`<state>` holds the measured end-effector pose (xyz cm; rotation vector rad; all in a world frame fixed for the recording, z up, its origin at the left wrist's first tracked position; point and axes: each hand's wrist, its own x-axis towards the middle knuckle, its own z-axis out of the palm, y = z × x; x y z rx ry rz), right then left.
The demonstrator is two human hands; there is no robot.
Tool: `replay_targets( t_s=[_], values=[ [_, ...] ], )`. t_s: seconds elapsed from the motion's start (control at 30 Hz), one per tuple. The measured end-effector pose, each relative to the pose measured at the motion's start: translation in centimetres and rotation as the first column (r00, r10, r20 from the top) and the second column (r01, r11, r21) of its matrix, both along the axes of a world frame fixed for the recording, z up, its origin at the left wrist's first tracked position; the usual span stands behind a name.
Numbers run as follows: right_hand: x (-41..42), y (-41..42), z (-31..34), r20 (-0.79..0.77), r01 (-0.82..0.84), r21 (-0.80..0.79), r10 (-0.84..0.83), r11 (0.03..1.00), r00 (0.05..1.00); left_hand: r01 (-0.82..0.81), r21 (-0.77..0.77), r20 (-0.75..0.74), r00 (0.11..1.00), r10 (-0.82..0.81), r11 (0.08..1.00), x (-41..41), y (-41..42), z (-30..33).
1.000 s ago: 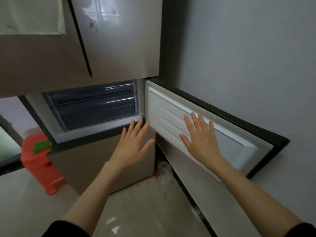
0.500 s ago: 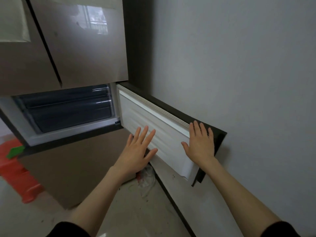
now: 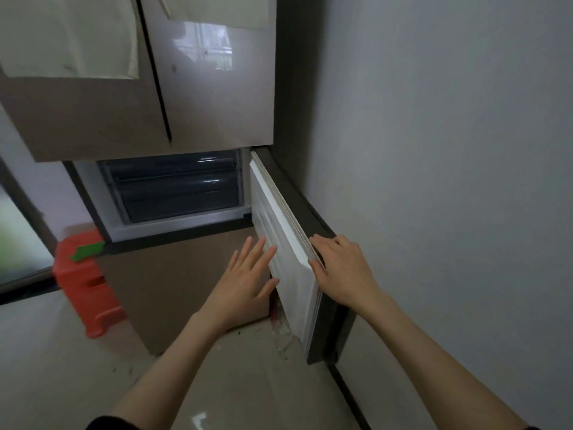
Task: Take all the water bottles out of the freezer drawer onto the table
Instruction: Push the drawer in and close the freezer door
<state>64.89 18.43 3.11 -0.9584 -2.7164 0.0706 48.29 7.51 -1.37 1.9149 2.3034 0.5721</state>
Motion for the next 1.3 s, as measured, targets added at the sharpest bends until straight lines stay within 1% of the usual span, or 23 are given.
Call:
replay_targets(
  t_s=[0.07, 0.17, 0.23, 0.33, 0.4, 0.57, 0.7, 0.83, 1.0, 1.03, 1.1, 1.23, 1.3],
  values=[
    [-1.9, -1.6, 0.4, -0.084, -0.085, -0.095, 0.077, 0.992, 0.993, -0.012, 0.024, 0.013, 1.000, 0.012, 1.000, -1.4, -2.1, 0.2],
    [-4.7, -4.4, 0.3, -0.255, -0.182, -0.230, 0.121, 0.956, 0.959, -0.034, 0.082, 0.013, 0.999, 0.034, 0.996, -3.7, -5.4, 0.4],
    [-6.6, -6.5, -0.4, -0.338, -0.261, -0.270, 0.163, 0.927, 0.927, -0.060, 0.112, 0.020, 0.998, 0.058, 0.992, -5.2, -7.6, 0.4],
    [-10.1, -9.3, -1.6, -0.379, -0.357, -0.277, 0.240, 0.892, 0.894, -0.085, 0.128, 0.072, 0.994, 0.077, 0.988, -7.5, -10.5, 0.3],
    [-13.1, -10.6, -1.9, -0.368, -0.396, -0.272, 0.285, 0.877, 0.885, -0.116, 0.159, 0.119, 0.988, 0.097, 0.981, -9.1, -12.1, 0.3],
    [-19.5, -12.4, -2.3, -0.312, -0.451, -0.268, 0.366, 0.851, 0.877, -0.230, 0.167, 0.132, 0.969, 0.210, 0.959, -13.6, -14.7, 0.1],
    [-23.8, -12.0, -3.0, -0.249, -0.499, -0.234, 0.445, 0.834, 0.860, -0.358, 0.163, 0.070, 0.934, 0.351, 0.919, -17.8, -15.2, 0.4],
    [-28.5, -10.4, -3.7, -0.130, -0.543, -0.114, 0.529, 0.832, 0.839, -0.433, 0.180, 0.003, 0.898, 0.439, 0.883, -21.9, -15.0, 0.7],
    [-35.4, -8.3, -3.3, -0.071, -0.602, 0.069, 0.606, 0.795, 0.792, -0.477, 0.166, 0.017, 0.876, 0.481, 0.863, -28.1, -14.6, 1.1],
    [-36.9, -7.7, -3.2, -0.063, -0.609, 0.101, 0.616, 0.787, 0.786, -0.486, 0.168, 0.018, 0.871, 0.490, 0.858, -29.4, -14.5, 1.0],
    [-39.6, -6.6, -2.9, -0.043, -0.607, 0.114, 0.615, 0.786, 0.788, -0.507, 0.150, 0.011, 0.859, 0.511, 0.849, -31.9, -14.1, 1.2],
    [-44.1, -3.6, -2.3, -0.011, -0.604, 0.115, 0.609, 0.788, 0.793, -0.557, 0.092, -0.086, 0.822, 0.563, 0.826, -36.6, -12.9, 1.9],
    [-46.0, -2.3, -2.1, 0.007, -0.594, 0.113, 0.597, 0.797, 0.802, -0.585, 0.080, -0.100, 0.801, 0.590, 0.807, -38.3, -12.3, 2.0]
  ],
)
